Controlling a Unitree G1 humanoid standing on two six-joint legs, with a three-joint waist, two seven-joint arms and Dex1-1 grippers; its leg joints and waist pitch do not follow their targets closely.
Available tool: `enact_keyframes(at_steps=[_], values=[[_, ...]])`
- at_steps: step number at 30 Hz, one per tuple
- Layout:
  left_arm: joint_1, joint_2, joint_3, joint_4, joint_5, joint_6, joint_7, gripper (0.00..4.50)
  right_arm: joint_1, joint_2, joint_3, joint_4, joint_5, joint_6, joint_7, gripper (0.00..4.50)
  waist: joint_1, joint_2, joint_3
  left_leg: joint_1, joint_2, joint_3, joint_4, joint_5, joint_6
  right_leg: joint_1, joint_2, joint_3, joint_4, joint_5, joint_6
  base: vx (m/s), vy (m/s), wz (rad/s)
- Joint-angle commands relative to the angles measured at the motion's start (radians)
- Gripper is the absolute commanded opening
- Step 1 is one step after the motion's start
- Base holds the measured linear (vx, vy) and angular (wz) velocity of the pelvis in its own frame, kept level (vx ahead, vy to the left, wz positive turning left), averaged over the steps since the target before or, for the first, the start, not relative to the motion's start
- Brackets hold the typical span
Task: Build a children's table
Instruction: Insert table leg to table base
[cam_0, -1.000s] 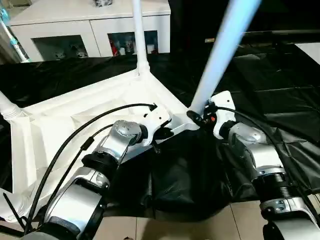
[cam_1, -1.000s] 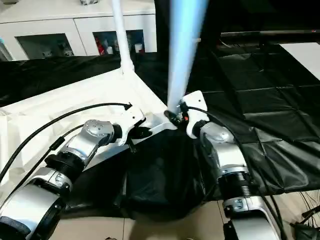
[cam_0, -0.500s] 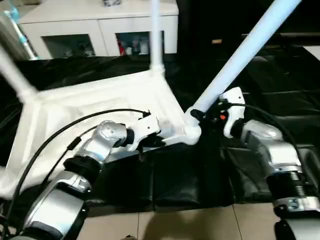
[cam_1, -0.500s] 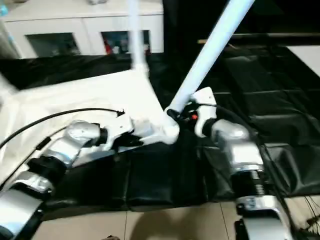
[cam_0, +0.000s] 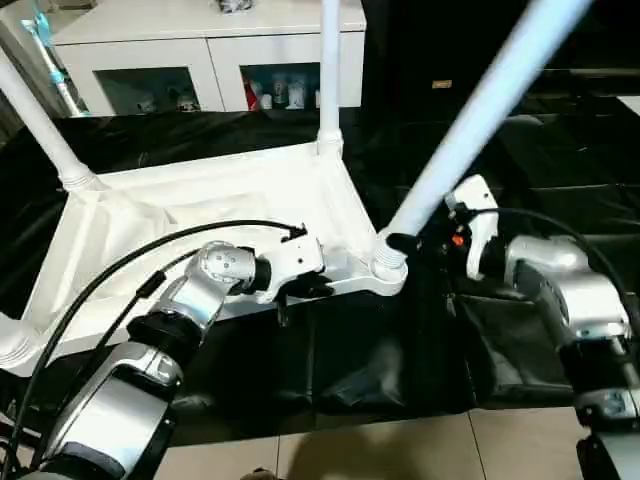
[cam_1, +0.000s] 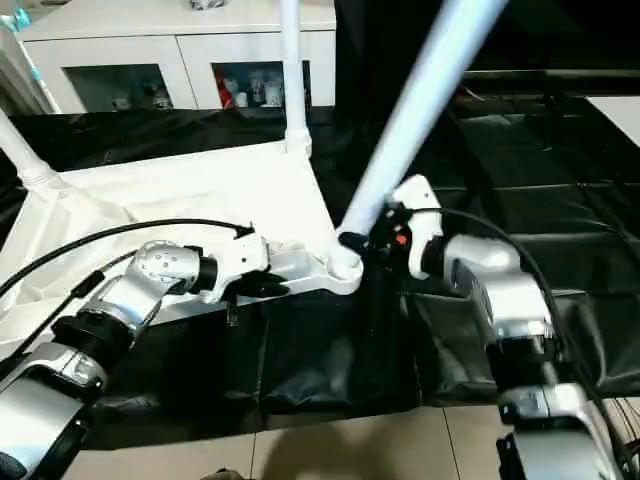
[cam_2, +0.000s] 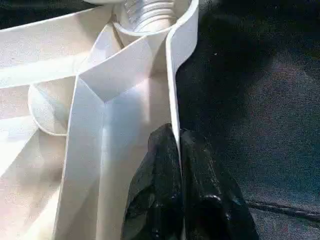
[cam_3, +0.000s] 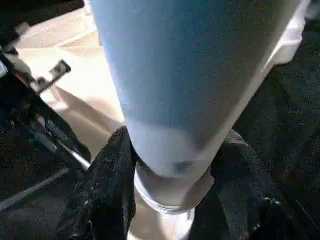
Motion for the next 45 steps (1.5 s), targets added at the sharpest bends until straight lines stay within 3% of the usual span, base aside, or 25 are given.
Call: enact_keyframes(at_steps=[1,7,20,24,33,45], values=[[0.006,-0.004,-0.022,-0.012,0.02,-0.023,-0.007,0.0,-0.009,-0.017,0.04,-0.026,-0.005,0.02,0.04,1.89,-0.002,-0.02,-0.075,0.012,0.051,-0.01,-0.061,-0.063,0.104,0.062,-0.057,0.041,-0.052,-0.034,-0.266,0.0,0.0,0.0],[0.002,-0.009,-0.026,-0.007,0.024,-0.024,-0.014,0.0,-0.053,-0.036,0.104,0.039,-0.065,0.053,0.06,1.89,-0.003,-0.025,-0.076,0.01,0.05,-0.011,-0.059,-0.051,0.108,0.063,-0.057,0.039,-0.049,-0.027,-0.271,0.0,0.0,0.0],[0.005,-0.007,-0.025,-0.007,0.028,-0.015,-0.023,0.0,-0.113,-0.046,0.154,0.115,-0.105,0.061,0.088,1.88,-0.001,-0.027,-0.077,0.01,0.051,-0.01,-0.057,-0.049,0.105,0.063,-0.059,0.041,-0.048,-0.031,-0.27,0.0,0.0,0.0],[0.005,-0.006,-0.023,-0.005,0.028,-0.013,-0.022,0.0,-0.119,-0.059,0.147,0.103,-0.099,0.07,0.107,1.88,-0.002,-0.033,-0.077,0.011,0.051,-0.009,-0.056,-0.036,0.117,0.063,-0.058,0.041,-0.046,-0.005,-0.275,0.0,0.0,0.0],[0.003,-0.008,-0.022,-0.004,0.029,-0.011,-0.02,0.0,-0.11,-0.098,0.152,0.066,-0.087,0.09,0.165,1.88,0.0,-0.029,-0.078,0.01,0.051,-0.01,-0.053,-0.038,0.12,0.064,-0.058,0.041,-0.045,-0.006,-0.279,0.0,0.0,0.0],[0.003,-0.01,-0.025,-0.007,0.029,-0.005,-0.026,0.0,-0.153,-0.006,0.161,0.189,-0.09,0.083,0.146,1.88,-0.003,-0.03,-0.076,0.012,0.052,-0.009,-0.055,-0.065,0.1,0.062,-0.058,0.04,-0.046,-0.033,-0.285,0.0,0.0,0.0]])
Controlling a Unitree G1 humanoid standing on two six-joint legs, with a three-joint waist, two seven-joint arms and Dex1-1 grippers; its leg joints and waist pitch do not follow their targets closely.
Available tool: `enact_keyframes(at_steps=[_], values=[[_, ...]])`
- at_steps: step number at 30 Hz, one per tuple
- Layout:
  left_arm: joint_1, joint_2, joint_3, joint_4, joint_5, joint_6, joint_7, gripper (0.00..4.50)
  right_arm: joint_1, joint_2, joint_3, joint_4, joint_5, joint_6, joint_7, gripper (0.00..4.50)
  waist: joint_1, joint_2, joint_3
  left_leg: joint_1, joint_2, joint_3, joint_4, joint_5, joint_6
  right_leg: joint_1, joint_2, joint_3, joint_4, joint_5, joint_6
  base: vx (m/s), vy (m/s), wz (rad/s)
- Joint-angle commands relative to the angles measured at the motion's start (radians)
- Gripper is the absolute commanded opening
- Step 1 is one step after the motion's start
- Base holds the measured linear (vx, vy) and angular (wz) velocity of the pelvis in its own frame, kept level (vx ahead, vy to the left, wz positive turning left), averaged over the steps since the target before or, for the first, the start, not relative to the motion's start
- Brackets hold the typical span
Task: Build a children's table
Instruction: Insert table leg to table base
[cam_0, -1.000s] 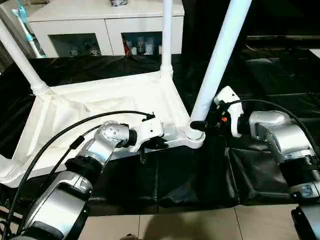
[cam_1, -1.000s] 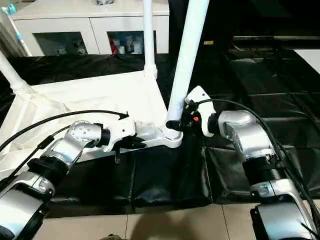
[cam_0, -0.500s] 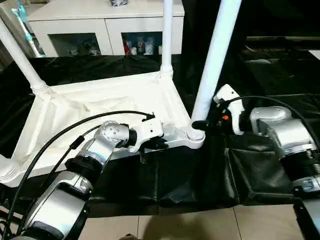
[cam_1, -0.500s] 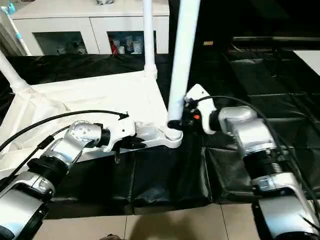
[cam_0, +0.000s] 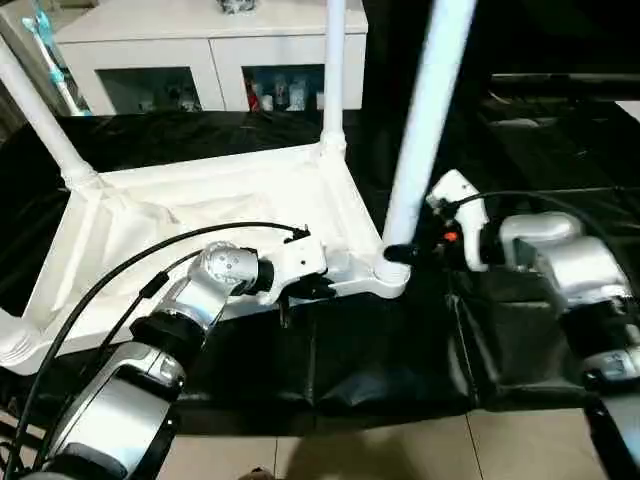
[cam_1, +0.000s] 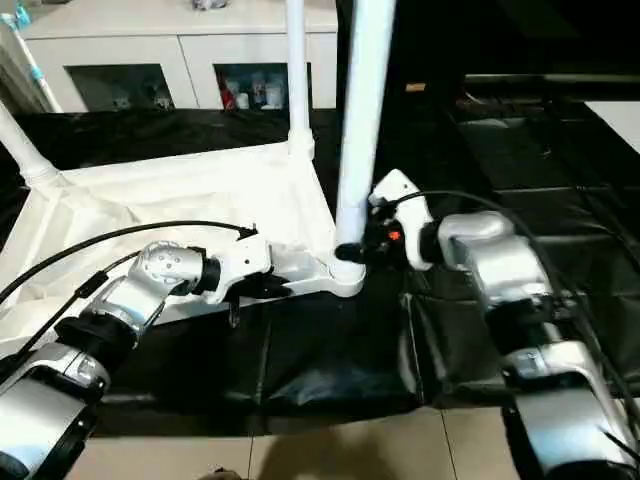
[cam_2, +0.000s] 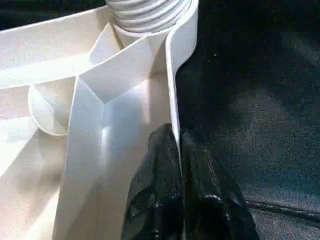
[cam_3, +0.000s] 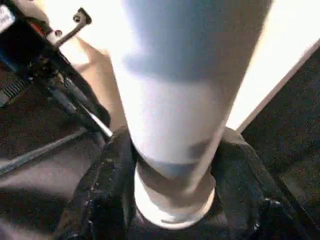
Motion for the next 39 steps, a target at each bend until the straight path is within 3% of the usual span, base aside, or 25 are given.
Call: enact_keyframes(at_steps=[1,5,9,14,19,24,25,28,31,32,35,39], values=[[0.003,-0.007,-0.026,-0.009,0.021,-0.005,-0.016,0.0,-0.009,0.029,0.033,0.039,-0.014,0.001,-0.003,1.88,-0.002,-0.025,-0.075,0.011,0.051,-0.01,-0.062,-0.065,0.098,0.063,-0.058,0.04,-0.052,-0.035,-0.282,0.0,0.0,0.0],[0.006,-0.006,-0.025,-0.013,0.02,-0.003,-0.015,0.0,-0.026,0.045,0.038,0.08,-0.029,-0.016,-0.012,1.88,-0.004,-0.022,-0.073,0.012,0.051,-0.01,-0.064,-0.091,0.081,0.062,-0.059,0.04,-0.055,-0.071,-0.275,0.0,0.0,0.0],[0.009,-0.003,-0.023,-0.018,0.019,0.0,-0.014,0.0,-0.037,0.057,0.006,0.114,-0.016,-0.023,-0.027,1.88,-0.005,-0.025,-0.072,0.014,0.051,-0.01,-0.067,-0.104,0.065,0.061,-0.059,0.041,-0.056,-0.078,-0.273,0.0,0.0,0.0],[0.012,-0.001,-0.021,-0.022,0.018,0.002,-0.012,0.0,-0.011,0.045,-0.021,0.099,0.0,-0.023,-0.029,1.88,-0.003,-0.025,-0.077,0.014,0.051,-0.01,-0.063,-0.075,0.08,0.063,-0.059,0.042,-0.049,-0.009,-0.284,0.0,0.0,0.0],[0.011,-0.001,-0.02,-0.02,0.018,0.002,-0.01,0.0,0.05,0.038,-0.065,0.065,0.018,-0.044,-0.057,1.88,-0.001,-0.023,-0.077,0.014,0.052,-0.01,-0.064,-0.079,0.088,0.064,-0.059,0.04,-0.05,0.002,-0.287,0.0,0.0,0.0],[0.004,-0.003,-0.02,-0.01,0.02,-0.003,-0.006,0.0,0.12,0.061,-0.141,0.014,0.061,-0.073,-0.129,1.87,-0.001,-0.008,-0.076,0.015,0.051,-0.013,-0.066,-0.11,0.066,0.064,-0.059,0.04,-0.054,-0.026,-0.281,0.0,0.0,0.0],[0.003,-0.003,-0.02,-0.008,0.021,-0.004,-0.006,0.0,0.138,0.068,-0.156,0.0,0.07,-0.074,-0.142,1.87,-0.002,-0.011,-0.075,0.014,0.051,-0.012,-0.067,-0.114,0.066,0.064,-0.058,0.04,-0.057,-0.026,-0.279,0.0,0.0,0.0],[0.0,-0.003,-0.021,-0.004,0.022,-0.007,-0.007,0.0,0.178,0.085,-0.178,-0.031,0.081,-0.089,-0.175,1.87,-0.001,-0.005,-0.075,0.015,0.052,-0.014,-0.069,-0.125,0.057,0.064,-0.058,0.039,-0.056,-0.022,-0.278,0.0,0.0,0.0],[-0.003,-0.003,-0.021,-0.002,0.022,-0.007,-0.008,0.0,0.225,0.103,-0.184,-0.063,0.085,-0.11,-0.208,1.87,-0.002,-0.006,-0.075,0.016,0.052,-0.014,-0.071,-0.132,0.051,0.063,-0.058,0.04,-0.057,-0.012,-0.276,0.0,0.0,0.0],[-0.003,-0.002,-0.021,-0.001,0.022,-0.008,-0.008,0.0,0.242,0.107,-0.177,-0.071,0.078,-0.123,-0.217,1.87,-0.001,0.0,-0.075,0.016,0.052,-0.015,-0.071,-0.135,0.049,0.063,-0.059,0.04,-0.056,-0.013,-0.277,0.0,0.0,0.0],[-0.008,-0.003,-0.02,0.003,0.023,-0.008,-0.005,0.0,0.32,0.136,-0.149,-0.124,0.045,-0.174,-0.262,1.87,-0.002,0.0,-0.074,0.015,0.052,-0.016,-0.073,-0.14,0.046,0.064,-0.06,0.041,-0.06,-0.021,-0.265,0.0,0.0,0.0],[-0.006,-0.003,-0.02,0.001,0.022,-0.007,-0.005,0.0,0.361,0.173,-0.17,-0.162,0.063,-0.183,-0.3,1.86,-0.007,0.003,-0.07,0.016,0.051,-0.017,-0.079,-0.181,0.037,0.063,-0.06,0.04,-0.067,-0.083,-0.254,0.0,0.0,0.0]])
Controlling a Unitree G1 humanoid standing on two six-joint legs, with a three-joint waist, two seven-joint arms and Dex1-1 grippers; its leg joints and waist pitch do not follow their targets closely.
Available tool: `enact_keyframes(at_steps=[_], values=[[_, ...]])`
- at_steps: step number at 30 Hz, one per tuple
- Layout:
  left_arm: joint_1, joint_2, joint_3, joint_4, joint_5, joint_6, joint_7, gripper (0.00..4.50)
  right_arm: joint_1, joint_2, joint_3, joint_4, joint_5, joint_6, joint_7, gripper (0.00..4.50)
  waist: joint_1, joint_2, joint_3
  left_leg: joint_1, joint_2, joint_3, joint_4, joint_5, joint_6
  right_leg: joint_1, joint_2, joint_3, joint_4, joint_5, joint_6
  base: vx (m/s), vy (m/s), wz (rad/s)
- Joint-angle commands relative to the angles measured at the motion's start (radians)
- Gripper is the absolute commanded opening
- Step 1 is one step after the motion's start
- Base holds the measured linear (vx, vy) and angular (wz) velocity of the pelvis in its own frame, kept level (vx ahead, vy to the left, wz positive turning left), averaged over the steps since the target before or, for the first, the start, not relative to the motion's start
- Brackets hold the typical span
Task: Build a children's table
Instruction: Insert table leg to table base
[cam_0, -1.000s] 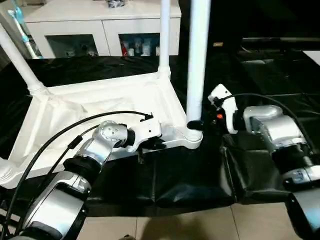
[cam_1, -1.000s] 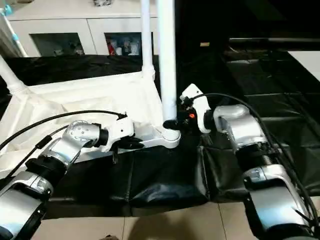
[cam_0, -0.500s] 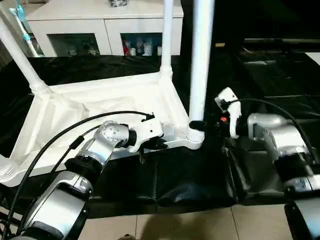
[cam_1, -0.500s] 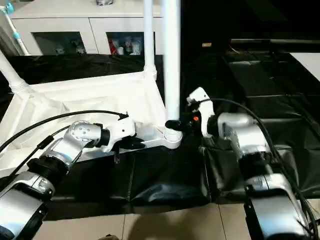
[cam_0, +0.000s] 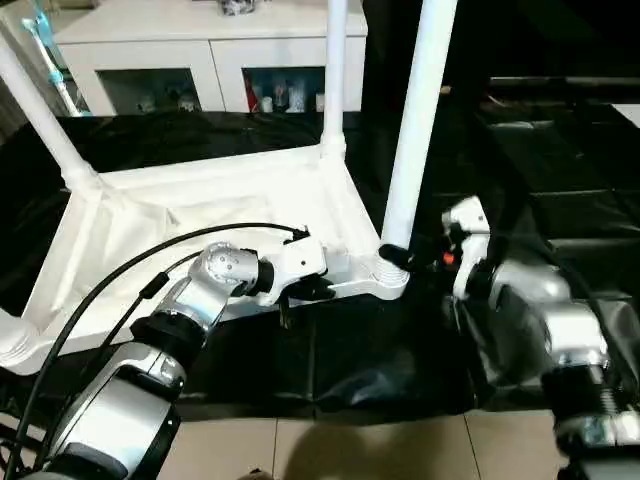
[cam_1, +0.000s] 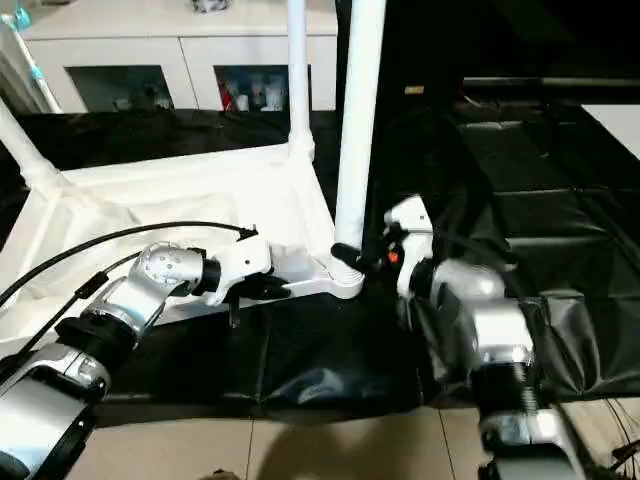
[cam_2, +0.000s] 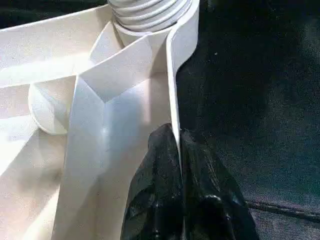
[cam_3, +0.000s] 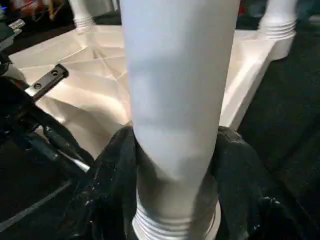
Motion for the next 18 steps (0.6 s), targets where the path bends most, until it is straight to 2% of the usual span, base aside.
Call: enact_keyframes(at_steps=[1,6,7,9,11,13,15,16,17,18], values=[[-0.006,0.0,-0.018,-0.006,0.021,-0.018,-0.009,0.0,0.048,0.025,0.001,0.019,-0.011,0.034,-0.035,1.86,-0.006,0.001,-0.064,0.015,0.051,-0.017,-0.083,-0.201,0.034,0.06,-0.061,0.042,-0.071,-0.12,-0.244,0.0,0.0,0.0],[-0.005,0.0,-0.019,-0.003,0.021,-0.019,-0.009,0.0,0.087,0.054,-0.034,-0.003,0.026,0.04,-0.073,1.86,-0.008,0.006,-0.062,0.019,0.052,-0.018,-0.088,-0.233,0.018,0.058,-0.061,0.044,-0.077,-0.14,-0.233,0.0,0.0,0.0],[-0.006,-0.001,-0.019,0.001,0.021,-0.02,-0.01,0.0,0.108,0.053,-0.032,-0.009,0.026,0.042,-0.087,1.86,-0.008,0.01,-0.064,0.019,0.051,-0.018,-0.088,-0.218,0.019,0.059,-0.06,0.044,-0.075,-0.116,-0.235,0.0,0.0,0.0],[-0.008,-0.002,-0.02,0.003,0.021,-0.02,-0.012,0.0,0.115,0.049,-0.028,-0.014,0.022,0.045,-0.091,1.86,-0.008,0.009,-0.064,0.019,0.05,-0.017,-0.088,-0.206,0.024,0.061,-0.06,0.043,-0.074,-0.104,-0.236,0.0,0.0,0.0],[-0.012,-0.001,-0.02,0.009,0.022,-0.023,-0.014,0.0,0.122,0.021,0.012,-0.031,-0.007,0.074,-0.067,1.86,-0.007,0.008,-0.064,0.018,0.048,-0.017,-0.087,-0.198,0.027,0.063,-0.06,0.043,-0.075,-0.103,-0.234,0.0,0.0,0.0],[-0.014,-0.001,-0.02,0.01,0.023,-0.023,-0.013,0.0,0.124,0.011,0.027,-0.037,-0.023,0.08,-0.059,1.86,-0.007,0.009,-0.061,0.017,0.048,-0.017,-0.089,-0.202,0.028,0.063,-0.061,0.043,-0.078,-0.132,-0.224,0.0,0.0,0.0],[-0.015,-0.001,-0.019,0.01,0.022,-0.023,-0.013,0.0,0.133,-0.022,0.08,-0.054,-0.068,0.077,-0.035,1.86,-0.008,0.007,-0.06,0.018,0.048,-0.017,-0.089,-0.214,0.024,0.062,-0.06,0.044,-0.082,-0.162,-0.216,0.0,0.0,0.0],[-0.014,-0.002,-0.019,0.008,0.022,-0.022,-0.012,0.0,0.143,-0.048,0.119,-0.073,-0.091,0.077,-0.009,1.86,-0.009,-0.006,-0.059,0.017,0.047,-0.015,-0.09,-0.213,0.025,0.064,-0.059,0.044,-0.084,-0.172,-0.21,0.0,0.0,0.0],[-0.012,-0.004,-0.018,0.005,0.021,-0.02,-0.01,0.0,0.152,-0.073,0.155,-0.093,-0.11,0.08,0.016,1.86,-0.008,-0.006,-0.057,0.019,0.048,-0.015,-0.091,-0.218,0.027,0.063,-0.06,0.045,-0.086,-0.206,-0.2,0.0,0.0,0.0],[-0.01,-0.004,-0.018,0.003,0.021,-0.02,-0.009,0.0,0.155,-0.082,0.168,-0.104,-0.117,0.085,0.021,1.86,-0.006,-0.001,-0.055,0.021,0.048,-0.015,-0.093,-0.229,0.025,0.061,-0.061,0.046,-0.09,-0.242,-0.188,0.0,0.0,0.0]])
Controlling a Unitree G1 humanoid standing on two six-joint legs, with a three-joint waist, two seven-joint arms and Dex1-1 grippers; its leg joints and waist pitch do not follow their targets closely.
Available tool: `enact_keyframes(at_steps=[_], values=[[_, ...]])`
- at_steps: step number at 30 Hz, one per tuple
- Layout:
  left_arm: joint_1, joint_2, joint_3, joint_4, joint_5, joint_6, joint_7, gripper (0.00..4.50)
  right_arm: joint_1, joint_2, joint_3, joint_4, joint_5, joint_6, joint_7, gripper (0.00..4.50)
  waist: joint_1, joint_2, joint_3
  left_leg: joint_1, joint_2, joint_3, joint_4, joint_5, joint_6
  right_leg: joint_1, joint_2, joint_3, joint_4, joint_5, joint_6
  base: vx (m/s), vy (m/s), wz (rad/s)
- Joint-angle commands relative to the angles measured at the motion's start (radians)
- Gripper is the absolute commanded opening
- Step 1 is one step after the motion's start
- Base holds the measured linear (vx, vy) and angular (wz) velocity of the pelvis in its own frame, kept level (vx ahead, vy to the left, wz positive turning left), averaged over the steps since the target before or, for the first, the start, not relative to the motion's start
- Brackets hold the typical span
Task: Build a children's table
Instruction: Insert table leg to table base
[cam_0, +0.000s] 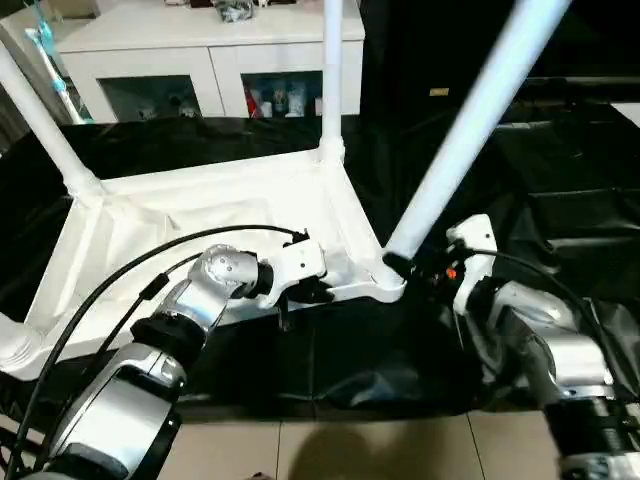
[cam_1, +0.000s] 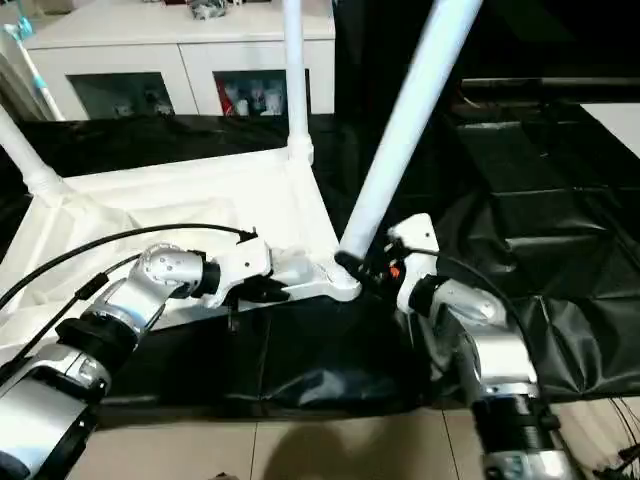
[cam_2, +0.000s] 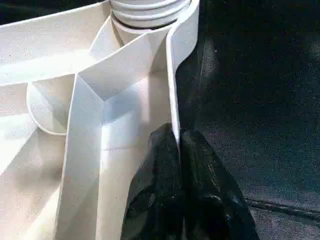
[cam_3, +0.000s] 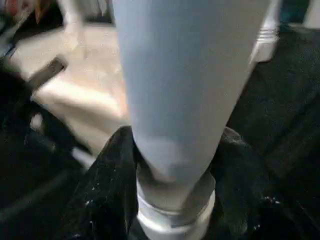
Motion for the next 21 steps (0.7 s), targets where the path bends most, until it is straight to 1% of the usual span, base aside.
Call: enact_keyframes(at_steps=[1,2,3,6,7,8,10,11,12,13,14,15,16,17,18,19,21], values=[[-0.007,0.0,-0.014,-0.016,0.019,-0.019,-0.001,0.0,0.058,-0.015,0.109,0.04,-0.073,0.068,0.042,1.86,-0.006,-0.009,-0.051,0.008,0.05,-0.017,-0.084,-0.234,0.024,0.049,-0.062,0.046,-0.086,-0.254,-0.188,0.0,0.0,0.0],[-0.004,0.0,-0.014,-0.018,0.019,-0.018,0.0,0.0,0.058,-0.02,0.116,0.034,-0.078,0.068,0.045,1.86,-0.007,-0.019,-0.052,0.008,0.049,-0.017,-0.084,-0.231,0.025,0.049,-0.063,0.047,-0.087,-0.272,-0.181,0.0,0.0,0.0],[-0.001,0.0,-0.013,-0.021,0.018,-0.017,0.001,0.0,0.056,-0.024,0.125,0.027,-0.08,0.075,0.044,1.86,-0.006,-0.019,-0.052,0.01,0.05,-0.016,-0.084,-0.228,0.026,0.046,-0.063,0.048,-0.088,-0.283,-0.177,0.0,0.0,0.0],[0.004,-0.001,-0.013,-0.024,0.018,-0.015,0.002,0.0,0.043,-0.026,0.135,0.026,-0.084,0.085,0.04,1.86,-0.007,-0.02,-0.053,0.009,0.051,-0.017,-0.085,-0.217,0.03,0.046,-0.061,0.048,-0.087,-0.261,-0.183,0.0,0.0,0.0],[0.006,-0.001,-0.014,-0.023,0.017,-0.015,0.001,0.0,0.014,-0.016,0.137,0.047,-0.088,0.094,0.035,1.86,-0.009,-0.021,-0.054,0.008,0.051,-0.018,-0.086,-0.214,0.031,0.047,-0.061,0.047,-0.083,-0.254,-0.187,0.0,0.0,0.0],[0.006,-0.001,-0.014,-0.023,0.017,-0.014,0.001,0.0,0.007,-0.016,0.139,0.052,-0.089,0.095,0.033,1.86,-0.011,-0.022,-0.051,0.006,0.051,-0.018,-0.087,-0.219,0.032,0.046,-0.061,0.046,-0.085,-0.263,-0.188,0.0,0.0,0.0],[0.006,-0.001,-0.014,-0.024,0.017,-0.014,0.0,0.0,-0.021,-0.013,0.141,0.068,-0.087,0.098,0.036,1.86,-0.013,-0.021,-0.048,0.008,0.051,-0.017,-0.088,-0.247,0.024,0.043,-0.062,0.046,-0.092,-0.317,-0.178,0.0,0.0,0.0],[0.006,-0.001,-0.014,-0.024,0.017,-0.014,0.0,0.0,-0.033,-0.012,0.142,0.072,-0.084,0.1,0.04,1.86,-0.015,-0.021,-0.048,0.009,0.05,-0.018,-0.089,-0.261,0.019,0.042,-0.063,0.047,-0.095,-0.348,-0.171,0.0,0.0,0.0],[0.006,-0.001,-0.014,-0.024,0.017,-0.014,0.0,0.0,-0.033,-0.012,0.142,0.072,-0.084,0.1,0.04,1.86,-0.016,-0.021,-0.048,0.01,0.05,-0.018,-0.089,-0.265,0.017,0.042,-0.063,0.047,-0.095,-0.354,-0.17,0.0,0.0,0.0],[0.005,-0.001,-0.014,-0.023,0.017,-0.016,-0.001,0.0,-0.054,-0.007,0.139,0.084,-0.079,0.103,0.044,1.86,-0.016,-0.022,-0.049,0.013,0.052,-0.017,-0.089,-0.262,0.014,0.039,-0.062,0.049,-0.094,-0.33,-0.175,0.0,0.0,0.0],[0.005,-0.002,-0.015,-0.022,0.017,-0.017,-0.001,0.0,-0.079,-0.001,0.135,0.098,-0.073,0.106,0.051,1.86,-0.018,-0.022,-0.049,0.011,0.052,-0.018,-0.09,-0.261,0.014,0.041,-0.062,0.049,-0.092,-0.321,-0.178,0.0,0.0,0.0],[0.004,-0.002,-0.015,-0.022,0.017,-0.018,-0.002,0.0,-0.097,0.002,0.133,0.109,-0.07,0.109,0.056,1.86,-0.023,-0.023,-0.049,0.005,0.051,-0.02,-0.091,-0.256,0.015,0.046,-0.061,0.047,-0.089,-0.309,-0.181,0.0,0.0,0.0],[0.004,-0.003,-0.015,-0.022,0.017,-0.019,-0.002,0.0,-0.107,0.003,0.132,0.116,-0.068,0.111,0.059,1.86,-0.024,-0.022,-0.049,0.006,0.051,-0.019,-0.091,-0.258,0.016,0.044,-0.062,0.047,-0.09,-0.31,-0.183,0.0,0.0,0.0],[0.005,-0.005,-0.018,-0.025,0.017,-0.019,-0.003,0.0,-0.15,0.006,0.134,0.147,-0.061,0.125,0.08,1.86,-0.027,-0.025,-0.048,0.009,0.051,-0.018,-0.09,-0.263,0.017,0.042,-0.062,0.047,-0.092,-0.311,-0.185,0.0,0.0,0.0],[0.005,-0.005,-0.018,-0.025,0.017,-0.019,-0.003,0.0,-0.15,0.006,0.134,0.147,-0.061,0.125,0.08,1.86,-0.031,-0.023,-0.049,0.008,0.05,-0.019,-0.089,-0.268,0.016,0.042,-0.062,0.046,-0.089,-0.316,-0.194,0.0,0.0,0.0],[0.007,-0.007,-0.02,-0.027,0.018,-0.018,-0.004,0.0,-0.186,0.005,0.143,0.176,-0.058,0.142,0.107,1.86,-0.033,-0.024,-0.048,0.007,0.05,-0.019,-0.089,-0.268,0.017,0.043,-0.062,0.046,-0.092,-0.33,-0.191,0.0,0.0,0.0],[0.008,-0.008,-0.021,-0.029,0.017,-0.017,-0.006,0.0,-0.216,0.002,0.154,0.207,-0.061,0.167,0.132,1.86,-0.034,-0.024,-0.047,0.007,0.051,-0.018,-0.088,-0.261,0.019,0.043,-0.061,0.047,-0.092,-0.323,-0.197,0.0,0.0,0.0]])
